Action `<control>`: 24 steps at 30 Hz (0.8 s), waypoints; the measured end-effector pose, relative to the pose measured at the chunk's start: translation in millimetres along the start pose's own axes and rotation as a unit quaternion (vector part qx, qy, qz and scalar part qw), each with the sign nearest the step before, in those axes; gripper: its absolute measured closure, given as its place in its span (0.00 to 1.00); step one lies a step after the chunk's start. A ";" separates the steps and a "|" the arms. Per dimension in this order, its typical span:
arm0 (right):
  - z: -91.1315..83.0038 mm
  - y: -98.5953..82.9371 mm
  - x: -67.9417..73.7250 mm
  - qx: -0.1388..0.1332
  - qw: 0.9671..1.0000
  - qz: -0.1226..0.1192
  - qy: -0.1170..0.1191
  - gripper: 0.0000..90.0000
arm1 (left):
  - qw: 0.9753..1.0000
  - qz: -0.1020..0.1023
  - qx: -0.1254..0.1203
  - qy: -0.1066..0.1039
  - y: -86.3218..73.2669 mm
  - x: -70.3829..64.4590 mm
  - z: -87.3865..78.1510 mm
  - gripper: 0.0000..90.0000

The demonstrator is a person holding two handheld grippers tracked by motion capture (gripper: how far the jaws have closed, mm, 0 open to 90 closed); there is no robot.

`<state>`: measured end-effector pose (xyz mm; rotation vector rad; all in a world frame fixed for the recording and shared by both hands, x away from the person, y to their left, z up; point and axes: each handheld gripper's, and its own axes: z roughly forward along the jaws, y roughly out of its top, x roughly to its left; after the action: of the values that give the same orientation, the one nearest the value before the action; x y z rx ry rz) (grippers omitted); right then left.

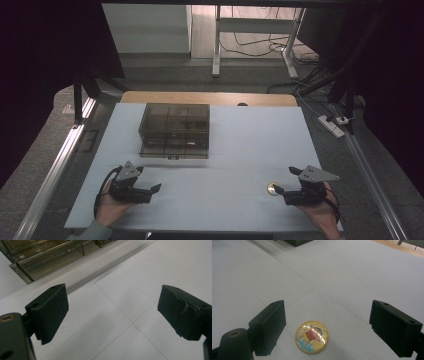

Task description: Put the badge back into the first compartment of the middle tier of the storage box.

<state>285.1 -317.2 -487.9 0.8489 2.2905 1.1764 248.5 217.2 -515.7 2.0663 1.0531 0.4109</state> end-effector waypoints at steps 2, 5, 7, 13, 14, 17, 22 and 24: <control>-0.2 4.2 -0.1 0.008 1.000 0.001 -0.003 0.16 | 1.000 0.000 0.001 0.000 0.1 0.1 0.3 0.11; 0.3 9.7 -0.6 0.024 1.000 0.002 -0.003 0.16 | 1.000 0.001 0.002 0.000 0.1 0.1 0.8 0.11; 2.4 14.3 -0.9 0.041 0.999 0.001 -0.001 0.17 | 1.000 0.000 0.003 0.000 0.1 0.0 1.3 0.11; 11.7 19.9 0.0 0.087 0.996 -0.001 0.007 0.18 | 1.000 0.002 0.006 -0.001 0.4 -0.5 2.2 0.11; 14.2 21.2 0.3 0.098 0.995 -0.005 0.008 0.18 | 1.000 0.003 0.006 -0.001 0.4 -0.7 2.3 0.11; 21.1 25.8 1.8 0.125 0.992 -0.010 0.014 0.18 | 1.000 0.003 0.006 -0.001 0.3 -1.3 2.4 0.11; 31.7 34.1 5.5 0.167 0.985 -0.022 0.019 0.19 | 1.000 0.002 0.007 -0.002 0.0 -1.4 2.6 0.11; 36.6 35.9 6.6 0.184 0.982 -0.028 0.022 0.20 | 1.000 0.002 0.007 -0.002 -0.3 -1.5 2.7 0.11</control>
<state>314.5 -275.6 -478.8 0.8853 2.5958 0.7633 249.0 214.8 -517.6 2.0814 1.0524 0.4011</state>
